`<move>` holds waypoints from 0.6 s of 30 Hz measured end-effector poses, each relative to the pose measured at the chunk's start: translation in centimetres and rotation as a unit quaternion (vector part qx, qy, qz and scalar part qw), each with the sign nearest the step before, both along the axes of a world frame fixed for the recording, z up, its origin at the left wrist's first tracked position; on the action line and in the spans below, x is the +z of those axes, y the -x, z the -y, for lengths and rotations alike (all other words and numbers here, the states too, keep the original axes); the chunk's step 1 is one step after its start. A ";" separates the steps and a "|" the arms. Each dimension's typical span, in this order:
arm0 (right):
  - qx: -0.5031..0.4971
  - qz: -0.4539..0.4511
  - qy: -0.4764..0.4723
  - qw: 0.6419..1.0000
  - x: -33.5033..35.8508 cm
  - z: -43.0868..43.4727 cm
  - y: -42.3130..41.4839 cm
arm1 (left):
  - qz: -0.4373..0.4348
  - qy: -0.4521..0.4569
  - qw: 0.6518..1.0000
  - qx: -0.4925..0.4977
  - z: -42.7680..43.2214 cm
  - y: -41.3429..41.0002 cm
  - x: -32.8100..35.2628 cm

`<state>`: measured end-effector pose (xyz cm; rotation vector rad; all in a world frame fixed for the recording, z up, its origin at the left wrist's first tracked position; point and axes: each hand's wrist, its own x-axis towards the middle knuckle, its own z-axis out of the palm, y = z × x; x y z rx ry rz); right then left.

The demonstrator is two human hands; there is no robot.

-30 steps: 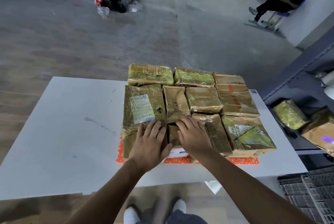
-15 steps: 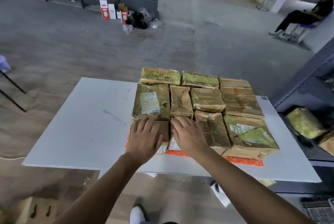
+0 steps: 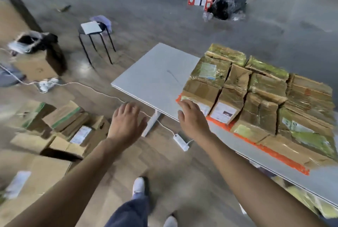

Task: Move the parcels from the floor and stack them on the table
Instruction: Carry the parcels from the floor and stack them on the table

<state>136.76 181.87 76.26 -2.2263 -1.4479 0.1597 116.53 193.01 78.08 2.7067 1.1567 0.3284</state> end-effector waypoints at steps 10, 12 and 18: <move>0.194 -0.025 0.024 0.980 -0.5 -7.9 21.6 | -0.019 0.047 0.984 0.169 -0.5 21.6 -1.8; 0.217 -0.028 0.049 0.975 -0.9 -10.1 26.6 | -0.019 0.057 0.978 0.202 -1.5 26.8 -2.5; 0.250 -0.054 0.102 0.961 -2.8 -16.3 40.7 | -0.030 0.066 0.963 0.261 -4.8 41.4 -3.8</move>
